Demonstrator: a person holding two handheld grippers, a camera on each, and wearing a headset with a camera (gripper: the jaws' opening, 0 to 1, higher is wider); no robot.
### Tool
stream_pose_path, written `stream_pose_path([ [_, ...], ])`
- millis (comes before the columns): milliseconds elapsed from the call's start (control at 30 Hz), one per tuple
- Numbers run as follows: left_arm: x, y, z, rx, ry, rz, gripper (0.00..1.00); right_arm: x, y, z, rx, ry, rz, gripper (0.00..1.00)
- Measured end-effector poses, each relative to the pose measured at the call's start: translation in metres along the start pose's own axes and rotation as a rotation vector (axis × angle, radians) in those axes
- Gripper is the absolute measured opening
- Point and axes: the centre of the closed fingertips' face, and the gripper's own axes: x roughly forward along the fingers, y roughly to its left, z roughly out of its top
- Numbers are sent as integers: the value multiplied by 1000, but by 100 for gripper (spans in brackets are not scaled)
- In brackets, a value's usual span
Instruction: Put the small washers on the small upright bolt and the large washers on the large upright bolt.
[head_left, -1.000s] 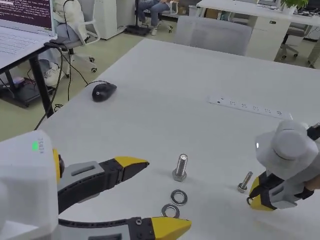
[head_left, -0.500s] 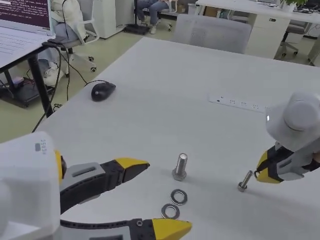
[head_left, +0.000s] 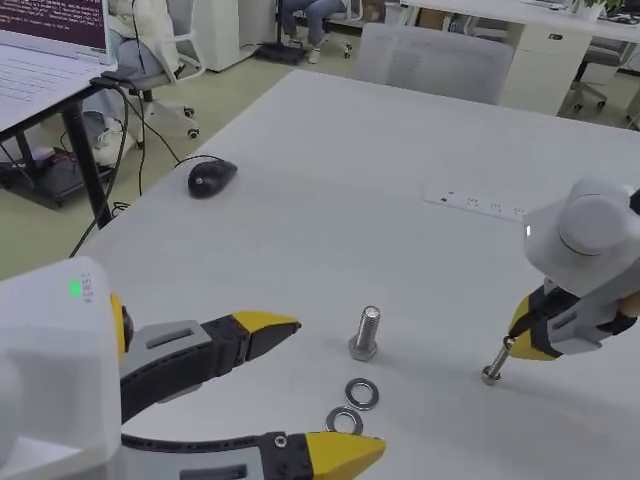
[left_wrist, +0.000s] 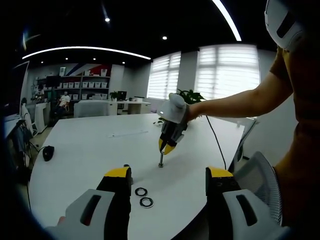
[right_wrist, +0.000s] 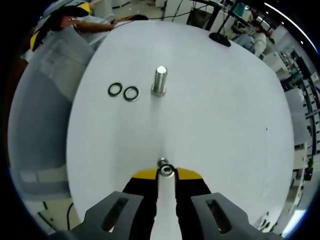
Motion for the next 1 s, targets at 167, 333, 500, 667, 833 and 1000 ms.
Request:
stream_pose_path([
  [167,0,0,0,-1,1,-1,59,4,1,-1,-7,7,2,12],
  [333,0,0,0,-2,1,1,59,12,1,-3,-14,19,10,12],
  [500,-1,0,-3,-2,13,-2,59,24,3,-7,-12,30,31,12],
  [667,-1,0,-2,0,15,0,59,33,2,-9,-16,30,37,13],
  [833,-1,0,-5,-2,24,-1,59,38,1,-11,-10,29,45,13],
  [1000,0,0,-5,-4,23,1,59,42,2,-13,-7,27,51,13],
])
